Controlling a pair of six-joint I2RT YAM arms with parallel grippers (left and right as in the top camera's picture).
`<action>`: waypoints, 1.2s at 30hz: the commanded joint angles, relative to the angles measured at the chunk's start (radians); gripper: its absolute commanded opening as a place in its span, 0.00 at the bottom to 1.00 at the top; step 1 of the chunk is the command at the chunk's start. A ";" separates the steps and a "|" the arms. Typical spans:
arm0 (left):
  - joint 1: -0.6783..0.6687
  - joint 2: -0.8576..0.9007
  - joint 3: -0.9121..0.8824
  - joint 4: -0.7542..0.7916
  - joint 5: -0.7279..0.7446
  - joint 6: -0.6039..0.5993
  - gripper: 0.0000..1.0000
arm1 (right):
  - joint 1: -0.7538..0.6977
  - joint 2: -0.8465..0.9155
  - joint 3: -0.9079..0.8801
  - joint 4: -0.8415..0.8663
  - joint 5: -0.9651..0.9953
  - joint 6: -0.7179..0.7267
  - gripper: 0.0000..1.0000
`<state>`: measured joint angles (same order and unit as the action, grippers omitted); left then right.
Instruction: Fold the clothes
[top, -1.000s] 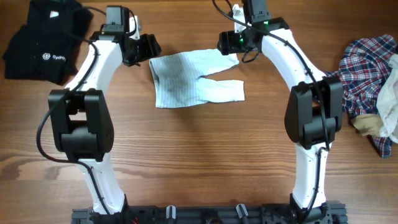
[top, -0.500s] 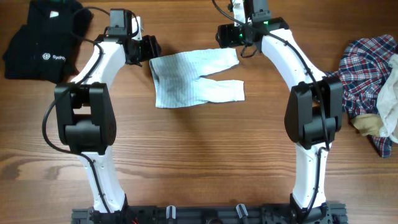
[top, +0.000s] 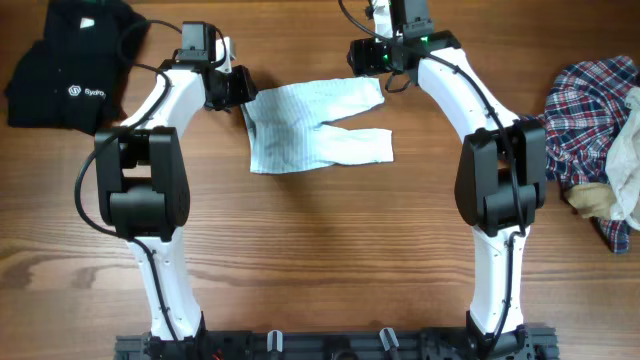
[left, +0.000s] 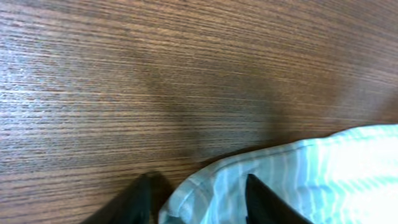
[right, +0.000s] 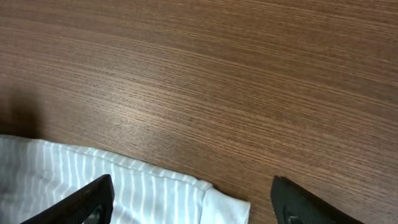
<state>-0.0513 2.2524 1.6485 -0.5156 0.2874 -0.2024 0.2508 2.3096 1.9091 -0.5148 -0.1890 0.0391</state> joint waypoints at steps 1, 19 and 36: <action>-0.002 0.015 0.001 0.000 0.015 0.013 0.25 | -0.003 0.025 0.011 0.005 0.014 -0.010 0.80; -0.006 0.015 0.001 -0.016 0.015 0.012 0.04 | -0.003 0.117 0.011 0.065 -0.119 -0.013 0.68; -0.006 0.015 0.001 -0.017 0.014 0.013 0.04 | -0.040 0.143 0.011 -0.012 0.009 -0.010 0.61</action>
<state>-0.0513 2.2524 1.6485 -0.5278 0.2897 -0.1955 0.2337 2.4317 1.9099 -0.4984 -0.2050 0.0181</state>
